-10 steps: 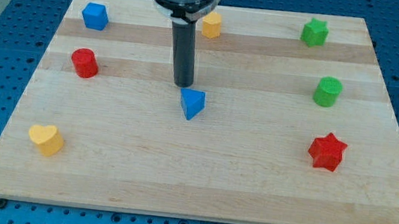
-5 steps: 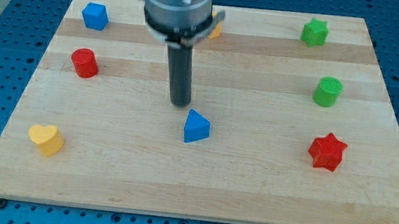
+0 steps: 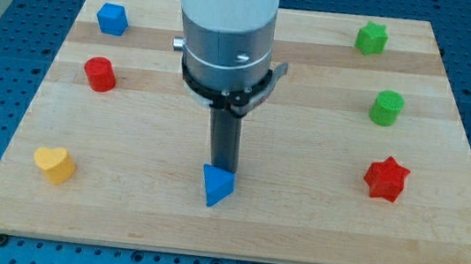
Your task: Move the blue triangle to the bottom center
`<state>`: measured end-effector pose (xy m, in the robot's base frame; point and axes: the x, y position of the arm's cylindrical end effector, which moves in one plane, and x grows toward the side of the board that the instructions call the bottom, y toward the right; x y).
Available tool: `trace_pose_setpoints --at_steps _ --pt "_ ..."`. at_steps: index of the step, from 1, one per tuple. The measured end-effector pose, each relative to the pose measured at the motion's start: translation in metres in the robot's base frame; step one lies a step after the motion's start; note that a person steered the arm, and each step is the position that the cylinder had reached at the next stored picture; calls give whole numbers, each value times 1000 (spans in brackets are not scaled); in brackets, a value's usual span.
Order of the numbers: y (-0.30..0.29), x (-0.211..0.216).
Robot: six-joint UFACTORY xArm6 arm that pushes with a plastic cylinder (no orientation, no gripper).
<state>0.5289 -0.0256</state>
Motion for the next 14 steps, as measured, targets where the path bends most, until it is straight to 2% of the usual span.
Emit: trace_pose_setpoints --at_steps 2,3,4,5,6,8,11,14 --pt "0 -1" --pt "2 -44" --pt "34 -92" --pt "84 -108" --pt "130 -104" --pt "155 -61" --pt "157 -53" --pt "187 -40"
